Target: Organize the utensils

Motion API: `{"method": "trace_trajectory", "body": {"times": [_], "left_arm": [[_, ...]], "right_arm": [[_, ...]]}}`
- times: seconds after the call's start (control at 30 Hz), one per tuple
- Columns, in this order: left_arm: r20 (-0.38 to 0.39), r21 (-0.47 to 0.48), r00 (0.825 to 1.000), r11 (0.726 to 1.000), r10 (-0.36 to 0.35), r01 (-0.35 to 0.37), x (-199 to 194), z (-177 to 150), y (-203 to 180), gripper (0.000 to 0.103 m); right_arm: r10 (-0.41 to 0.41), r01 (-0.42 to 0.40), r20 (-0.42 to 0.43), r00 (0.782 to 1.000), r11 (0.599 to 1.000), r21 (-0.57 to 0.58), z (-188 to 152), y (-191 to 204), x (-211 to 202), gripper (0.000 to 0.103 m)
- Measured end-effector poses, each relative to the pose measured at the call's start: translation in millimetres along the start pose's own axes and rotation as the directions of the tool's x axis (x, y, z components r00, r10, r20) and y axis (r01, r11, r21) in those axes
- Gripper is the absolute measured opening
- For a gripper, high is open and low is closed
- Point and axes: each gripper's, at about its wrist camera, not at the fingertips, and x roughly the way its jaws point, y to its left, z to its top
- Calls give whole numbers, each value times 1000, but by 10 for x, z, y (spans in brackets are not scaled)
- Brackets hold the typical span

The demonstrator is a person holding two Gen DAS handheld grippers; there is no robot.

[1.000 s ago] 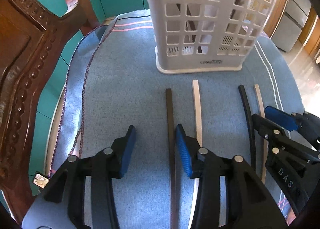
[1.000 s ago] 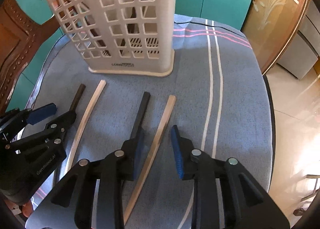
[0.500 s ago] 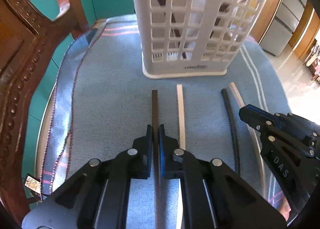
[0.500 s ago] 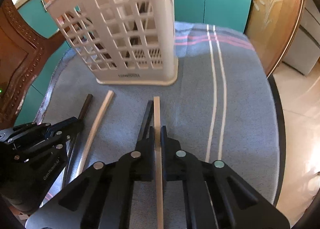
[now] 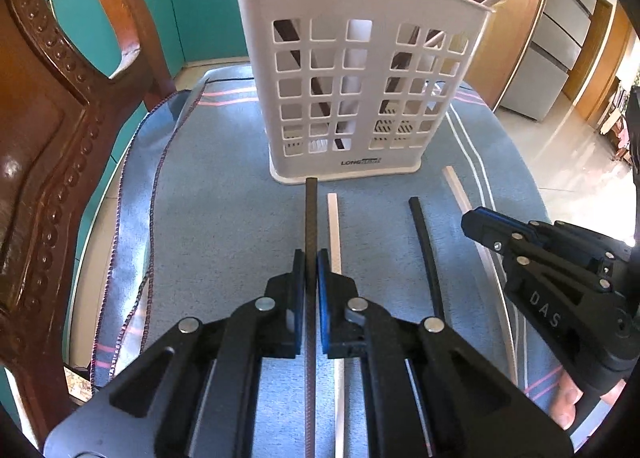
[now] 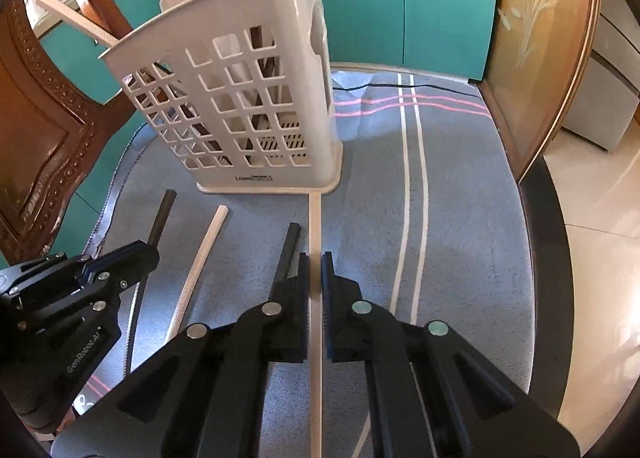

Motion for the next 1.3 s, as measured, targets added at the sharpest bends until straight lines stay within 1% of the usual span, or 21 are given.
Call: {"method": "trace_trajectory", "body": {"times": [0.1, 0.2, 0.27, 0.37, 0.47, 0.5, 0.53, 0.57, 0.63, 0.67, 0.73, 0.77, 0.8, 0.83, 0.93, 0.97, 1.0, 1.1, 1.17, 1.23, 1.3], "left_arm": [[29, -11, 999, 1000, -18, 18, -132, -11, 2, 7], [93, -15, 994, 998, -60, 61, -418, 14, 47, 7], [153, -8, 983, 995, -100, 103, -706, 30, 74, 7], [245, 6, 959, 989, -144, 147, -1140, 65, 109, 7], [351, 28, 919, 983, -181, 183, -1630, 127, 141, 7], [383, 35, 903, 980, -196, 198, -1779, 160, 153, 7], [426, 43, 882, 978, -203, 204, -1955, 214, 176, 7], [451, 44, 869, 978, -203, 205, -2040, 290, 196, 7], [517, 43, 832, 977, -202, 211, -2257, 469, 245, 7], [539, 32, 820, 978, -192, 208, -2330, 564, 264, 7], [574, 15, 797, 976, -187, 219, -2421, 716, 312, 7], [596, 0, 783, 974, -180, 225, -2463, 842, 344, 7], [606, -10, 776, 974, -174, 226, -2482, 912, 358, 7], [618, -22, 768, 974, -165, 227, -2496, 986, 369, 7], [647, -54, 753, 977, -124, 207, -2456, 1158, 415, 7], [649, -63, 752, 978, -112, 200, -2413, 1211, 445, 7], [649, -72, 754, 979, -100, 192, -2367, 1261, 458, 7], [640, -93, 762, 975, -98, 204, -2222, 1371, 496, 7], [643, -100, 760, 973, -95, 206, -2167, 1432, 505, 7], [643, -103, 762, 977, -76, 184, -2080, 1482, 490, 7], [636, -112, 770, 981, -51, 157, -1993, 1520, 475, 7]], "right_arm": [[21, -21, 21, 1000, 1000, 2, 26, -2, -52, 6], [72, -72, 88, 994, 997, 0, 57, -24, -336, 6], [111, -112, 134, 985, 994, -2, 96, -45, -575, 6], [176, -180, 223, 959, 984, 0, 123, -113, -1008, 6], [216, -225, 319, 923, 974, -11, 178, -134, -1440, 6], [223, -233, 348, 910, 972, -13, 208, -140, -1565, 6], [230, -243, 375, 898, 970, -15, 256, -133, -1674, 7], [244, -260, 411, 879, 966, -17, 324, -136, -1815, 7], [267, -286, 472, 840, 958, -31, 487, -129, -2040, 7], [267, -289, 489, 830, 957, -32, 559, -126, -2109, 7], [261, -289, 545, 797, 957, -35, 765, -117, -2287, 7], [256, -285, 572, 779, 958, -40, 826, -120, -2355, 7], [243, -274, 596, 765, 961, -41, 899, -117, -2403, 7], [226, -258, 611, 759, 965, -37, 967, -113, -2446, 6], [191, -244, 655, 731, 970, -11, 1156, -140, -2454, 7], [188, -245, 663, 725, 969, -7, 1201, -153, -2432, 7], [185, -245, 666, 723, 969, -3, 1241, -182, -2393, 7], [178, -258, 659, 731, 966, 25, 1370, -207, -2268, 7], [172, -267, 661, 730, 963, 44, 1449, -230, -2163, 7], [166, -269, 667, 726, 962, 53, 1515, -248, -2066, 7], [152, -249, 661, 734, 967, 54, 1548, -234, -1949, 7]]}}
